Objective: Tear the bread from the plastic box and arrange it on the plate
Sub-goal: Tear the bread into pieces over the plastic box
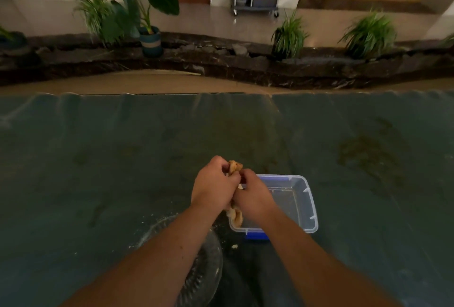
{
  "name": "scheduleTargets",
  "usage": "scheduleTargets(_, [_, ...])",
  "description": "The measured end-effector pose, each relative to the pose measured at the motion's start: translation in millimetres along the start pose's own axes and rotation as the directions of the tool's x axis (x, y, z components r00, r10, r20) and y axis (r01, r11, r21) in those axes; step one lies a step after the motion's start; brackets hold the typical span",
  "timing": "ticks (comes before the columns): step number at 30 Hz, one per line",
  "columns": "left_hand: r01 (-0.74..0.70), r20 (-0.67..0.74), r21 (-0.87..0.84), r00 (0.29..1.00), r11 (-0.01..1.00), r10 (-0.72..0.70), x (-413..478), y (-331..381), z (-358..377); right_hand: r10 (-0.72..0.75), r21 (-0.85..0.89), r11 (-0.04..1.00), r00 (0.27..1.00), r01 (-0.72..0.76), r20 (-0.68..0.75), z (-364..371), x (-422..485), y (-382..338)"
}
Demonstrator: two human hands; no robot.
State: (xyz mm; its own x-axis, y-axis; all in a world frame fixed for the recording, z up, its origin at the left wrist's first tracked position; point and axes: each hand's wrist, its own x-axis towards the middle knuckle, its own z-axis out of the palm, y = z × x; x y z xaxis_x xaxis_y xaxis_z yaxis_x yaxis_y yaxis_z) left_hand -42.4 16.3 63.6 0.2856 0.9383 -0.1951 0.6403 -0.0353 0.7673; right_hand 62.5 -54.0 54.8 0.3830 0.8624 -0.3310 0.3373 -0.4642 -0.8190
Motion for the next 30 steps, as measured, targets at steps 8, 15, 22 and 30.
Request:
scheduleTargets(8, [0.244,0.021,-0.236,0.969,0.941,-0.246,-20,-100,-77,0.239,0.313,0.909,0.959,-0.276,0.153,104,-32,-30])
scheduleTargets(15, [0.428,0.181,-0.409,0.904,0.806,-0.388,-53,-177,-104,0.309,0.019,0.949,0.944,-0.313,0.117,160,-61,-29])
scheduleTargets(22, [0.498,0.287,-0.289,0.860,0.818,-0.422,-58,-226,-115,0.364,-0.008,0.931,0.931,-0.364,0.025,150,-60,20])
scheduleTargets(30, [-0.348,0.304,0.525,0.929,0.777,0.211,-99,-259,-85,-0.083,-0.708,0.652,0.953,0.272,0.290,161,-69,74])
